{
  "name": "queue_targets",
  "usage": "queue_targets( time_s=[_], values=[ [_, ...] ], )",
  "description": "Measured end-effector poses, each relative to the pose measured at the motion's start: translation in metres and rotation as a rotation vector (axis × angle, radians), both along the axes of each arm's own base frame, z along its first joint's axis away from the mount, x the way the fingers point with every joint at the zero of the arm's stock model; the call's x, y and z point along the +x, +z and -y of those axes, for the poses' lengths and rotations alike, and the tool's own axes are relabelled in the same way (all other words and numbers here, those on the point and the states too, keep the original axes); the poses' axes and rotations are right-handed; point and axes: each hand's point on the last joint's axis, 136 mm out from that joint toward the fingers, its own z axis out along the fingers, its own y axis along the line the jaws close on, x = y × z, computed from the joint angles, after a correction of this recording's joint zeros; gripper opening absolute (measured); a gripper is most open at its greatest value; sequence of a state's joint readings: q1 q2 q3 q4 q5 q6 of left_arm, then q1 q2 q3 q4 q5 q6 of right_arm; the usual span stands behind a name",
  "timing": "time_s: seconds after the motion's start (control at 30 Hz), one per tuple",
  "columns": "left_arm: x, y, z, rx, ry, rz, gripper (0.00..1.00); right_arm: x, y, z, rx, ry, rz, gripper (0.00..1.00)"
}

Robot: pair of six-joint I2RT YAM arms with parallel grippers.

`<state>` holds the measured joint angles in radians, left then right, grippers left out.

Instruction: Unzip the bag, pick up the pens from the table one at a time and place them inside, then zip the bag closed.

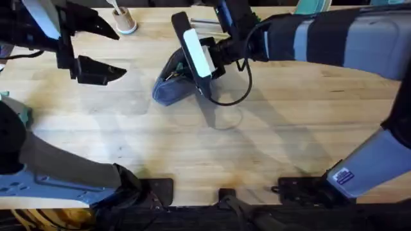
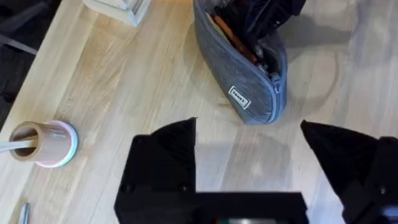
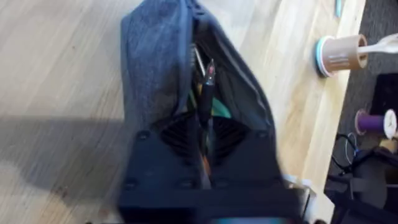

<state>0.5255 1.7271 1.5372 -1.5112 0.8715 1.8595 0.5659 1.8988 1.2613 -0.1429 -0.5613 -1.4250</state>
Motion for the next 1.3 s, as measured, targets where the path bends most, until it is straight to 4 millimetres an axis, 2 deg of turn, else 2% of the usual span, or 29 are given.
queue_targets(
  time_s=[0.2, 0.23, 0.43, 0.57, 0.77, 0.93, 0.97, 1.07, 1.3],
  values=[
    [0.0, 0.0, 0.0, 0.0, 0.0, 0.0, 0.995, 0.0, -0.005, 0.002, -0.007, -0.005, -0.014, 0.89],
    [0.0, 0.0, 0.0, 0.0, 0.0, 0.0, 0.995, 0.001, -0.004, 0.002, -0.006, -0.004, -0.009, 0.969],
    [0.0, 0.0, 0.0, 0.0, 0.0, 0.0, 0.995, 0.003, -0.003, 0.003, -0.004, -0.009, -0.007, 0.994],
    [0.0, 0.0, 0.0, 0.0, 0.0, 0.0, 0.995, 0.006, 0.005, 0.008, 0.006, -0.022, 0.004, 0.994],
    [0.0, 0.0, 0.0, 0.0, 0.0, 0.0, 0.995, 0.014, 0.043, 0.018, 0.06, -0.091, 0.021, 0.994],
    [0.0, 0.0, 0.0, 0.0, 0.0, 0.0, 0.995, 0.012, 0.077, 0.021, 0.125, -0.161, -0.007, 0.994],
    [0.0, 0.0, 0.0, 0.0, 0.0, 0.0, 0.995, 0.009, 0.096, 0.023, 0.18, -0.241, -0.087, 0.994],
    [0.0, 0.0, 0.0, 0.0, 0.0, 0.0, 0.995, 0.007, 0.109, 0.024, 0.246, -0.36, -0.239, 0.994],
    [-0.001, -0.003, 0.0, 0.001, -0.001, -0.014, 0.994, 0.005, 0.11, 0.025, 0.389, -0.75, -0.814, 0.994]
  ],
)
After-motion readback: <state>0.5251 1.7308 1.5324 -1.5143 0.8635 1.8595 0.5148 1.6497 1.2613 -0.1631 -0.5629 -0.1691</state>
